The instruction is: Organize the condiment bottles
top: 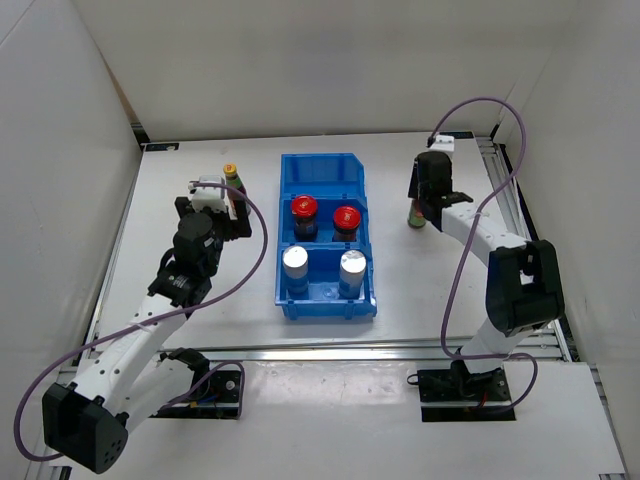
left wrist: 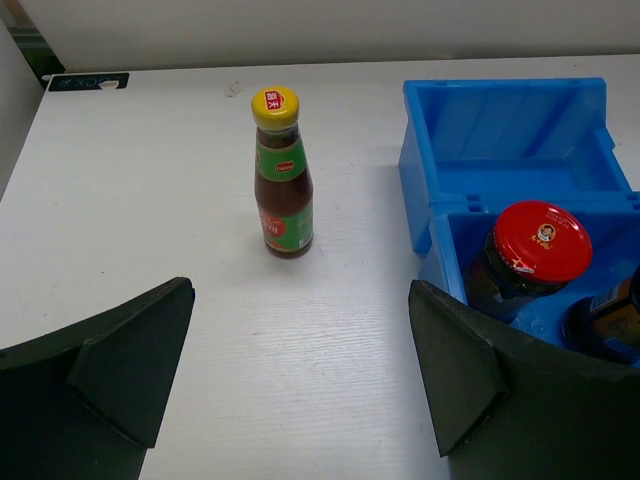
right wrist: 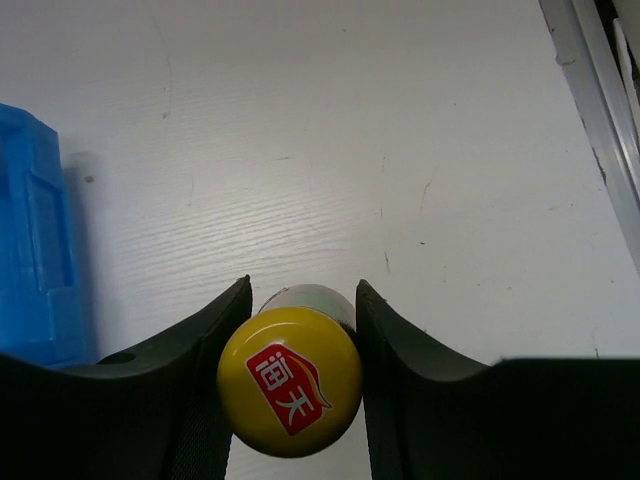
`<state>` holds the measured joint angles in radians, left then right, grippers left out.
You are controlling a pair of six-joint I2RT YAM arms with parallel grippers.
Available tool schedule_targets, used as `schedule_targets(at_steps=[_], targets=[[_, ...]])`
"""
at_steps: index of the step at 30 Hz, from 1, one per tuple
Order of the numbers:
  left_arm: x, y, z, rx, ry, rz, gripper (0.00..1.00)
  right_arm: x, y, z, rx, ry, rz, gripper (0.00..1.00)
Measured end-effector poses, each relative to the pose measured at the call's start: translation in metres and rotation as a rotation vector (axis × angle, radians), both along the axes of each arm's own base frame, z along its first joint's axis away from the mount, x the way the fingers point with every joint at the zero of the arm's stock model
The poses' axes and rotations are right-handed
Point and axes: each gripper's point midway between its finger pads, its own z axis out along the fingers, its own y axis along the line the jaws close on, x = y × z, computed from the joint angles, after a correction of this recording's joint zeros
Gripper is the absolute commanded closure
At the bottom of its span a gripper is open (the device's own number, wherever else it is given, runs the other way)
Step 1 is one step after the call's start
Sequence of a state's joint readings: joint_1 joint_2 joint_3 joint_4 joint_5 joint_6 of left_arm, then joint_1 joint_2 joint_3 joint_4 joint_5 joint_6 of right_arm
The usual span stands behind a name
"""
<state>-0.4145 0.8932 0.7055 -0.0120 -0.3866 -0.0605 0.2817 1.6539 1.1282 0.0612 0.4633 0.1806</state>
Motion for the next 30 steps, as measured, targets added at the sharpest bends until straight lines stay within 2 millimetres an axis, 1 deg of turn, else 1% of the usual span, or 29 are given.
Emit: schedule_targets(at_steps=[3, 6, 9, 13, 15, 17, 20, 23, 26, 30], targets=[[0.000, 0.001, -0.002, -0.002, 0.002, 0.007, 0.00, 0.002, 0.000, 0.014, -0.010, 0.013, -0.004, 1.00], [0.000, 0.002, -0.003, -0.004, 0.003, 0.011, 0.00, 0.011, 0.009, 0.042, -0.007, -0.030, 0.015, 1.00], [0.000, 0.002, -0.003, -0.004, 0.002, 0.015, 0.00, 0.017, 0.034, 0.072, -0.005, -0.093, 0.072, 1.00], [0.000, 0.003, -0.002, -0.006, -0.003, 0.022, 0.00, 0.021, 0.073, 0.101, 0.012, -0.151, 0.165, 1.00], [0.001, 0.004, -0.001, -0.006, -0.005, 0.025, 0.00, 0.028, 0.092, 0.112, 0.028, -0.176, 0.209, 1.00], [0.001, 0.004, -0.001, -0.006, -0.005, 0.027, 0.00, 0.036, 0.110, 0.119, 0.042, -0.192, 0.247, 1.00], [0.001, 0.004, -0.001, -0.007, -0.007, 0.027, 0.00, 0.050, 0.133, 0.118, 0.053, -0.196, 0.297, 1.00], [0.001, 0.005, 0.000, -0.008, -0.011, 0.031, 0.00, 0.059, 0.152, 0.107, 0.054, -0.173, 0.333, 1.00], [0.001, 0.006, 0.001, -0.007, -0.013, 0.041, 0.00, 0.065, 0.167, 0.088, 0.055, -0.142, 0.363, 1.00], [0.001, 0.008, 0.001, -0.006, -0.013, 0.048, 0.00, 0.069, 0.185, 0.055, 0.051, -0.093, 0.397, 1.00]])
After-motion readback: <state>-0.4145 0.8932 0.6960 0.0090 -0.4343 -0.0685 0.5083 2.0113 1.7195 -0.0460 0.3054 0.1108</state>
